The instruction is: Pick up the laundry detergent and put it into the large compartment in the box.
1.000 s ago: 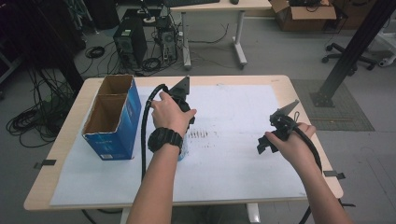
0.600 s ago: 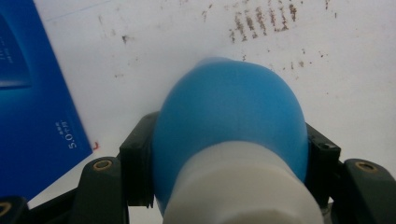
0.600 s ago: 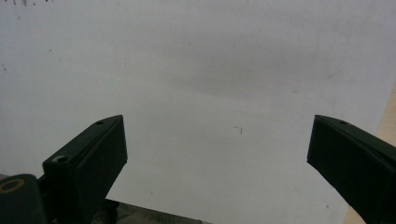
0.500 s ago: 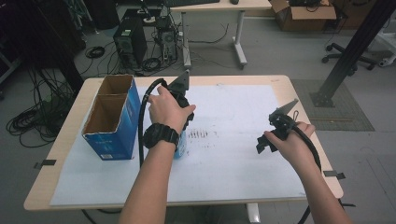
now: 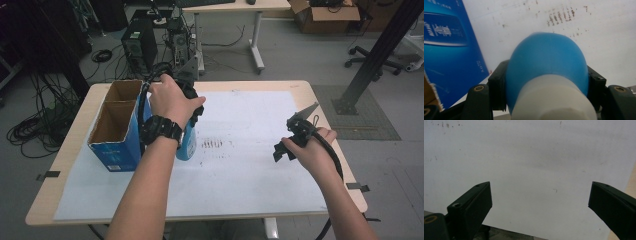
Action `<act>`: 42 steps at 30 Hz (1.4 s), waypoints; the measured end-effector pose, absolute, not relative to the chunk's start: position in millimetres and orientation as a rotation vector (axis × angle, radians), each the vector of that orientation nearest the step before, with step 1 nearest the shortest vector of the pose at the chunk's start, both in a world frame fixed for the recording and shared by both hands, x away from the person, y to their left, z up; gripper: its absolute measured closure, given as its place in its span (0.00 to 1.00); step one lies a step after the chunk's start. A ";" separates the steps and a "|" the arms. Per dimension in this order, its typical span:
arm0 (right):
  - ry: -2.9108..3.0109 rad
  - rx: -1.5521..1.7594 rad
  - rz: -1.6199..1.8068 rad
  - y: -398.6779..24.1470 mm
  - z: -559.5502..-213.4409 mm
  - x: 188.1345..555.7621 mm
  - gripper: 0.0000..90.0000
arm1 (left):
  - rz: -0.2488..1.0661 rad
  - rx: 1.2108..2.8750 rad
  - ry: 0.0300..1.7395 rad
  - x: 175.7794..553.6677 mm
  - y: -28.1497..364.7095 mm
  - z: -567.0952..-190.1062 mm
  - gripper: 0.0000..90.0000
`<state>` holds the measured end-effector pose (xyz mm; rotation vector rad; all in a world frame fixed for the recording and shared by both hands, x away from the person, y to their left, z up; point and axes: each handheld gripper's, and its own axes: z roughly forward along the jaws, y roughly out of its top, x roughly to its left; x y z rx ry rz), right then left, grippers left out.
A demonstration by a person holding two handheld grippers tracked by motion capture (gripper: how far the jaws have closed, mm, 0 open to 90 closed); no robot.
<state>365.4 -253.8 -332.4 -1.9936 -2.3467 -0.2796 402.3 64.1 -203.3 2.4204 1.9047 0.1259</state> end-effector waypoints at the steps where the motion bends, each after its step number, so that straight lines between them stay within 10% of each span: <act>1: -2.346 -1.996 -0.281 -253.9 -331.8 365.4 0.06 | 0.126 2.418 1.905 402.4 65.3 -198.8 0.41; 42: -2.333 -2.044 -0.256 -256.1 -317.3 370.0 0.06 | 0.270 2.222 2.099 406.0 214.6 -70.9 0.42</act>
